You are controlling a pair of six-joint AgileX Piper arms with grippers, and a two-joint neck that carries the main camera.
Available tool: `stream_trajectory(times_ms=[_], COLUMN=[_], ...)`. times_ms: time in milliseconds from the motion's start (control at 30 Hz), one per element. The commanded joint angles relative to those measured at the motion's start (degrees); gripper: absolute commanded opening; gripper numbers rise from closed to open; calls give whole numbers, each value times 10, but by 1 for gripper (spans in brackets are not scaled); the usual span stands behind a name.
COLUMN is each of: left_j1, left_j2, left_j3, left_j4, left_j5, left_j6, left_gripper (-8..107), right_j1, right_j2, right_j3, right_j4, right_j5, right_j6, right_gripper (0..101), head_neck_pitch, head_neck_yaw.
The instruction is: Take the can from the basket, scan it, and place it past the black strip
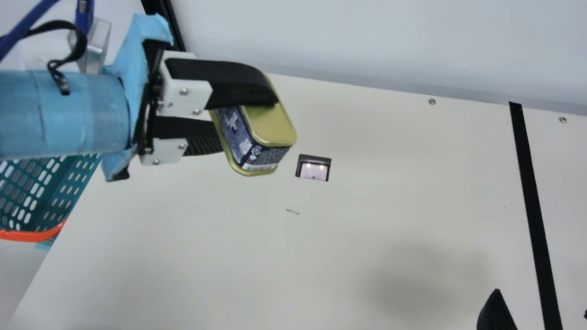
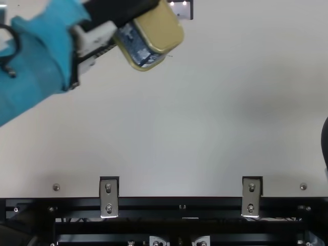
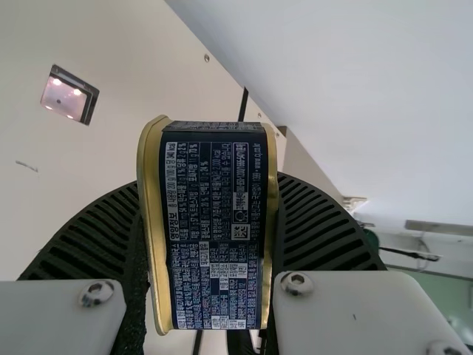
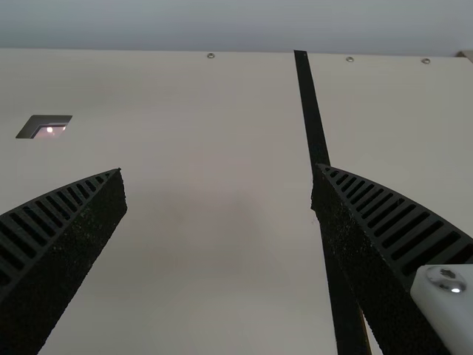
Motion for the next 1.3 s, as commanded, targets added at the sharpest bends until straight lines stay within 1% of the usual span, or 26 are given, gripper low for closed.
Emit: stream_trajectory(times_ms=[0,200,500,733,900,1267], left_j1=[-15,-55,-102,-120,-131,-161], left_j2=[4,24,71,118,152,241], left_j3=[4,20,46,58,57,45], left_j4=[18,72,160,192,182,119], left_j5=[-48,-124,-233,-298,-337,-427], left_j6=[1,-2,-32,-52,-44,10], left_gripper=[10,10,10,10,10,10], right_j1=[0,0,0,0,0,0], right_j2=[0,0,0,0,0,0], right_j3=[0,0,0,0,0,0], right_j4=[0,0,0,0,0,0], right_j5=[0,0,0,0,0,0], right_j6=[0,0,0,0,0,0], right_gripper=[101,101,101,101,101,101], head_neck_pitch=[-2,-2,-2,-2,-2,-2], head_neck_yaw=[0,0,0,0,0,0])
